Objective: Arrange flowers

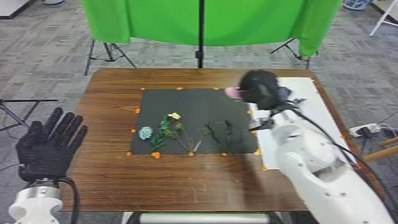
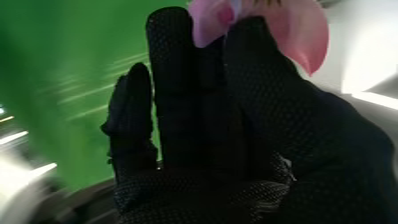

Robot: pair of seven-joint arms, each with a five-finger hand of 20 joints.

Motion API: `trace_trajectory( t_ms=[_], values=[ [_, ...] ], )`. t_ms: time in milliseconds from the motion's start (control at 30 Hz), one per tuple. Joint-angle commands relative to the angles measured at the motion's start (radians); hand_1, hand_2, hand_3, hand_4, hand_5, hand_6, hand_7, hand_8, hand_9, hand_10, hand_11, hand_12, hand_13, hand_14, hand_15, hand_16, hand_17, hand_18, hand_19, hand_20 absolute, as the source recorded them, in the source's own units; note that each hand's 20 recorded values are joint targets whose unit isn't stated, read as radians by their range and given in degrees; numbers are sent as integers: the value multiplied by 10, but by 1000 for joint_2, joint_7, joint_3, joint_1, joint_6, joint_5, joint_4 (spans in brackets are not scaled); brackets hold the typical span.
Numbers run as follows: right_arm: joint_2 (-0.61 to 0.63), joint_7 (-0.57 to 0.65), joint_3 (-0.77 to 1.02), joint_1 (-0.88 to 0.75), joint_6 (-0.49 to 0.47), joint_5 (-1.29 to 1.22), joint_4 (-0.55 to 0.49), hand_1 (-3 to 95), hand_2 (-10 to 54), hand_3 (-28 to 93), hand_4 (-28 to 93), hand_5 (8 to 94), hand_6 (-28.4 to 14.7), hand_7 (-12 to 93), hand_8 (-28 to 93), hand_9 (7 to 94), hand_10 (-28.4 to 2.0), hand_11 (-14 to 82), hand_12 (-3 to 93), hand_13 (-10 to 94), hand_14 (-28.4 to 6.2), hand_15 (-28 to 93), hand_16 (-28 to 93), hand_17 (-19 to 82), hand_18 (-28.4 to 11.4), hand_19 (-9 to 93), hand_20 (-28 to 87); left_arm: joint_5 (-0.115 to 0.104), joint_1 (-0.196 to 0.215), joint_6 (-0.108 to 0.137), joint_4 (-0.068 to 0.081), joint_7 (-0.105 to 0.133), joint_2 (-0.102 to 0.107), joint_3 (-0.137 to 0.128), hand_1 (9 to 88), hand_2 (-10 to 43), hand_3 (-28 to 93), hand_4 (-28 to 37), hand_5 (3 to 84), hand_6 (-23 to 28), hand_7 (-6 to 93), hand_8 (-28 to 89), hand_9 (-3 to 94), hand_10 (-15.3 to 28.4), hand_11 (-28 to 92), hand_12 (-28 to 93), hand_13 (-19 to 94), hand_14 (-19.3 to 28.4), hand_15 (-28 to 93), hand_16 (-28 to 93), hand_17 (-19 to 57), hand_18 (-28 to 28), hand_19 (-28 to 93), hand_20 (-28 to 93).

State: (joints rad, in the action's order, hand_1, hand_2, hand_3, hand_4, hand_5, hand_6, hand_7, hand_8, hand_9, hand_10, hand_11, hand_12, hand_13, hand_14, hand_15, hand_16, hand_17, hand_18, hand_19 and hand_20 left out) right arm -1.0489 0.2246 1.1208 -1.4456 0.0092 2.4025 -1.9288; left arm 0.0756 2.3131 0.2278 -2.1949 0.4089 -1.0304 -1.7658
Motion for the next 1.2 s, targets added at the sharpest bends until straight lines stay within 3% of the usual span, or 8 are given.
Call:
trace_trajectory(
  t_ms=[33,267,300,467,667,967,1067,1200],
  values=[
    [-212,-116,-244,145,-46,83,135,610,-95,719,-283,787,7,312,26,846,-105,70,373,688,-65,323,413,301,-193,800,405,1,-16,11,9,-15,5,19,277,90,799,-283,432,78,99,-88,377,137,166,102,316,124,184,-17,-47,125,295,126],
    [-278,-168,-302,152,-32,229,226,610,-95,719,-283,785,8,320,20,845,-104,73,373,687,-64,330,417,301,-193,798,409,1,-34,18,13,-17,12,28,277,90,799,-283,432,78,99,-88,378,137,167,102,316,124,184,-17,-47,125,295,126],
    [-282,-165,-306,155,-31,238,239,610,-95,719,-283,785,8,321,19,844,-104,73,374,686,-64,331,418,301,-193,798,410,-1,-25,14,10,-8,13,26,277,90,798,-283,432,78,99,-88,378,137,167,102,316,124,183,-17,-46,125,295,126],
    [-289,-146,-308,141,-26,278,270,610,-95,719,-283,784,9,328,16,839,-106,74,375,674,-66,338,423,295,-193,795,413,-3,-10,15,2,-6,16,20,277,90,798,-283,432,78,98,-88,378,138,166,102,317,124,185,-17,-46,125,294,125],
    [-306,-140,-297,127,-42,321,318,609,-95,721,-283,786,9,330,12,835,-107,76,375,663,-71,352,424,286,-195,789,419,2,-20,7,7,-16,16,22,276,90,799,-283,432,79,97,-88,378,137,165,102,317,124,184,-18,-47,125,295,125],
    [-295,-134,-288,113,-75,343,303,604,-95,725,-283,771,7,327,1,820,-109,74,368,649,-74,368,413,280,-198,784,429,-2,-13,5,5,-17,14,14,276,91,798,-283,432,79,97,-88,378,138,166,102,317,124,183,-17,-47,125,295,125],
    [-281,-106,-297,107,-109,337,269,598,-95,734,-283,760,5,302,-9,796,-109,73,346,629,-76,380,405,274,-200,782,434,-4,-11,2,4,-17,14,11,276,91,799,-283,432,78,98,-88,378,137,166,102,317,124,184,-17,-47,125,295,125],
    [-269,-81,-298,101,-130,331,244,572,-95,752,-283,731,-3,273,-18,694,-131,186,198,580,-91,436,367,260,-210,788,465,-8,-15,4,5,-20,11,14,276,90,799,-283,432,79,97,-87,378,137,167,102,317,124,186,-17,-48,128,312,134]
  ],
)
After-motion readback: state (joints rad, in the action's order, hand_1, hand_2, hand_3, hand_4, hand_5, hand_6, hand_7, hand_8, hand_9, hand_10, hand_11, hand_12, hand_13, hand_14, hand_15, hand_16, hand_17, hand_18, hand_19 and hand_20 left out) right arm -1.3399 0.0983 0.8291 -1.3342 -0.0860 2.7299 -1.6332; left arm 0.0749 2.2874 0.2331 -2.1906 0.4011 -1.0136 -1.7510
